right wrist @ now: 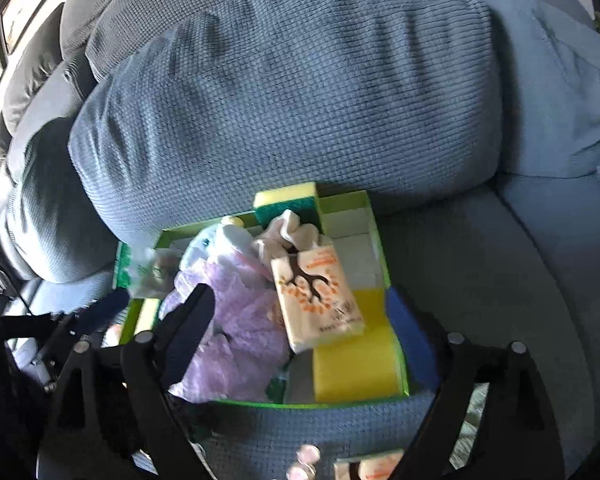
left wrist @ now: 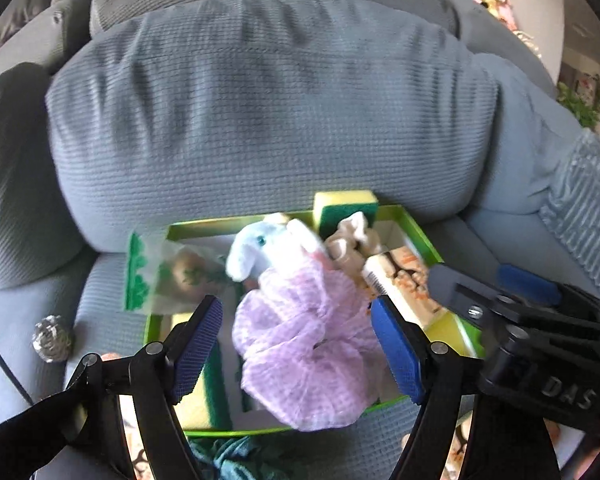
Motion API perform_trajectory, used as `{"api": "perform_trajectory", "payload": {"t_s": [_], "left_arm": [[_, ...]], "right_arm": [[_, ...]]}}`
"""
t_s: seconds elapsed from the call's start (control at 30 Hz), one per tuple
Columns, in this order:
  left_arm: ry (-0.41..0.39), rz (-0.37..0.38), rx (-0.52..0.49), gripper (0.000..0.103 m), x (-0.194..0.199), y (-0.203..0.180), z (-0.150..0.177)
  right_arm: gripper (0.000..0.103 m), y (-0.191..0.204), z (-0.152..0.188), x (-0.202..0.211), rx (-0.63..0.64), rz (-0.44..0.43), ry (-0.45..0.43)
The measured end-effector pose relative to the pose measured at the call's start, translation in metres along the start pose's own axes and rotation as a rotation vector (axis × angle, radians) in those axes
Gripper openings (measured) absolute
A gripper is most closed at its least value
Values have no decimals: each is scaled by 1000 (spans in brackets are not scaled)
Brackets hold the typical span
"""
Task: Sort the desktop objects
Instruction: 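Lower the tissue pack into the green box and open the right gripper, then withdraw the right tool from the green box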
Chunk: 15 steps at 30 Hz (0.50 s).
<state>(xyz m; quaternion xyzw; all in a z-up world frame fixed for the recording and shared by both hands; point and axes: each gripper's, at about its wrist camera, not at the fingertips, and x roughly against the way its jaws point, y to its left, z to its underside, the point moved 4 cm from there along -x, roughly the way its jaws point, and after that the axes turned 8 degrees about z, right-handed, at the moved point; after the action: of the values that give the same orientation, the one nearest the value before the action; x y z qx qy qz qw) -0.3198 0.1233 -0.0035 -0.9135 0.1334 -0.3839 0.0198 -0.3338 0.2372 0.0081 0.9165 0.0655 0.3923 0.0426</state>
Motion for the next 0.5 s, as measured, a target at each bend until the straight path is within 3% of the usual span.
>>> {"api": "perform_trajectory", "payload": {"t_s": [0.2,0.33,0.5], "left_arm": [[25,-78,35,77,6,10,12],[37,-40,95,77,11,20,18],[24,-104,101,77,25,28,25]], "right_arm": [[97,8,8,12,34,31,-13],[98,13,10,21,46,42,-22],[99,24,18,32,82,64,-37]]}}
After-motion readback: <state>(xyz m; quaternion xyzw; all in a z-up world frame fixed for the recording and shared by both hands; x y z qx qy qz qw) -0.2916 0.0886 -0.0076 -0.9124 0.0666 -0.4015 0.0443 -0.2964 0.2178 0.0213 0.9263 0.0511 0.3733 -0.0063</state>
